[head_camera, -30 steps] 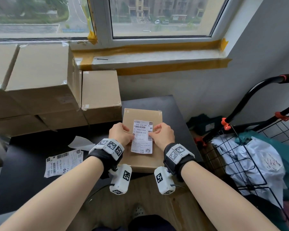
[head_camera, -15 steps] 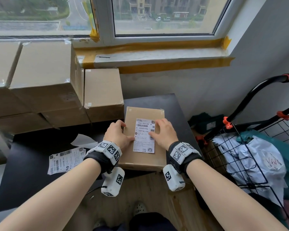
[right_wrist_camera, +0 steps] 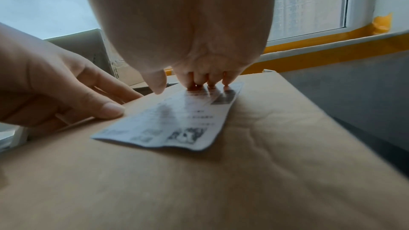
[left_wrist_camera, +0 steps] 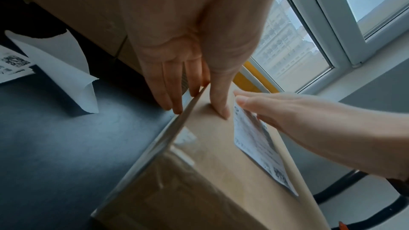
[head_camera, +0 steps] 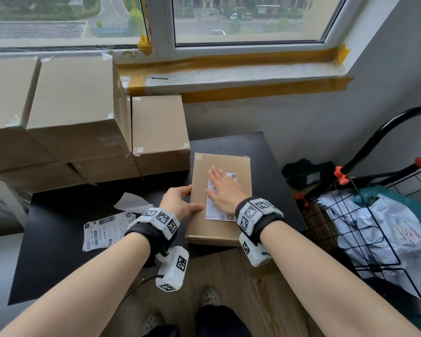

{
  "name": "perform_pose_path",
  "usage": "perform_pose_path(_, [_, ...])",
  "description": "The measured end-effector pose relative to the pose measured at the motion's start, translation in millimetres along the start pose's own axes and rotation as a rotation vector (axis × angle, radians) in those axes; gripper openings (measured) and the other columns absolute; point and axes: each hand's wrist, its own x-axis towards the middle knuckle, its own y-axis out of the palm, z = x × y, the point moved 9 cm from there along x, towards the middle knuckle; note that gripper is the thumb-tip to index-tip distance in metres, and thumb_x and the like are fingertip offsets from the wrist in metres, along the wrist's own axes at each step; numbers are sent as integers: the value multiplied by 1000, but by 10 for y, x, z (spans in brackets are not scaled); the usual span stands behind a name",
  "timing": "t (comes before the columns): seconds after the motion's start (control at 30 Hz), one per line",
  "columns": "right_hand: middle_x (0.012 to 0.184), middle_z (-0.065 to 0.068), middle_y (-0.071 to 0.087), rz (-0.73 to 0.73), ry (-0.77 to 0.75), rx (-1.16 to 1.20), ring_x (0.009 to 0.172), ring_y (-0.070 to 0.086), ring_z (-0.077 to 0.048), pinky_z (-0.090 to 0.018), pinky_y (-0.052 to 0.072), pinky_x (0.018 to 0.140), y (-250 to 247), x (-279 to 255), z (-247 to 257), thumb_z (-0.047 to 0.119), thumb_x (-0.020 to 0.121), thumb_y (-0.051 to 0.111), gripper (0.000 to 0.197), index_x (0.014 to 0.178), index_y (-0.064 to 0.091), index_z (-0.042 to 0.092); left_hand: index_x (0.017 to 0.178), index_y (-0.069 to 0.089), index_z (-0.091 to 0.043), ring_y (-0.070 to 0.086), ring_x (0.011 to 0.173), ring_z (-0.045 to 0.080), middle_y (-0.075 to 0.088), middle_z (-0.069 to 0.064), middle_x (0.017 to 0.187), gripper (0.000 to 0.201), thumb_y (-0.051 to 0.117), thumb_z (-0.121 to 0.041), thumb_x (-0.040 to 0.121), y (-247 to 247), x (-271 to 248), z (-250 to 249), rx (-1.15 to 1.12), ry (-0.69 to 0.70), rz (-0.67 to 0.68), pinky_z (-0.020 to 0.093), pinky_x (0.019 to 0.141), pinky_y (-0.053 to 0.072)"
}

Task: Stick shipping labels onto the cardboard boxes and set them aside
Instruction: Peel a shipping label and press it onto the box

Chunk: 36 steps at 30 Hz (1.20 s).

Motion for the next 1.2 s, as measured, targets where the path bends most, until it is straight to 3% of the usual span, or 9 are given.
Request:
perform_pose_path(0.23, [160, -1, -3, 21, -45, 12, 147, 0, -13, -29, 1, 120, 77, -111, 58, 28, 102, 25, 56, 151, 2, 12, 131, 54, -22, 61, 110, 14, 64, -1, 123, 69, 83, -19, 67, 30, 71, 88, -15, -1, 24, 41, 95, 51])
perform_pose_path(0.4, [160, 0, -1, 9, -71, 38, 147, -1, -13, -24, -2, 116, 219, -382, 145, 27, 102, 25, 54, 151, 4, 14, 135, 50, -18, 59, 115, 15, 62, 0, 128, 71, 80, -20, 72, 58, 93, 108, -46, 10, 43, 41, 98, 49])
perform_pose_path(0.6, [160, 2, 2, -40, -90, 66, 147, 0, -11, -19, -6, 112, 366, -648, 238, 25, 101, 27, 54, 151, 7, 15, 135, 50, -25, 60, 112, 12, 63, -5, 125, 65, 76, -25, 75, 71, 104, 151, -38, 52, 52, 42, 95, 51])
perform_pose_path(0.83, [160, 2, 6, -80, -81, 109, 147, 3, -12, -23, -2, 117, 519, -869, 334, 26, 101, 30, 55, 151, 10, 15, 134, 50, -23, 59, 114, 14, 63, -1, 126, 63, 75, -19, 77, 80, 117, 150, -60, 68, 53, 43, 96, 50])
perform_pose_path(1.2, [159, 3, 7, -128, 28, -45, 146, 5, -8, -17, -5, 113, 473, -1236, -158, 28, 102, 23, 51, 150, 10, 15, 136, 46, -29, 59, 114, 18, 62, 1, 126, 69, 77, -22, 74, 99, 158, 191, -91, 40, 98, 47, 93, 51])
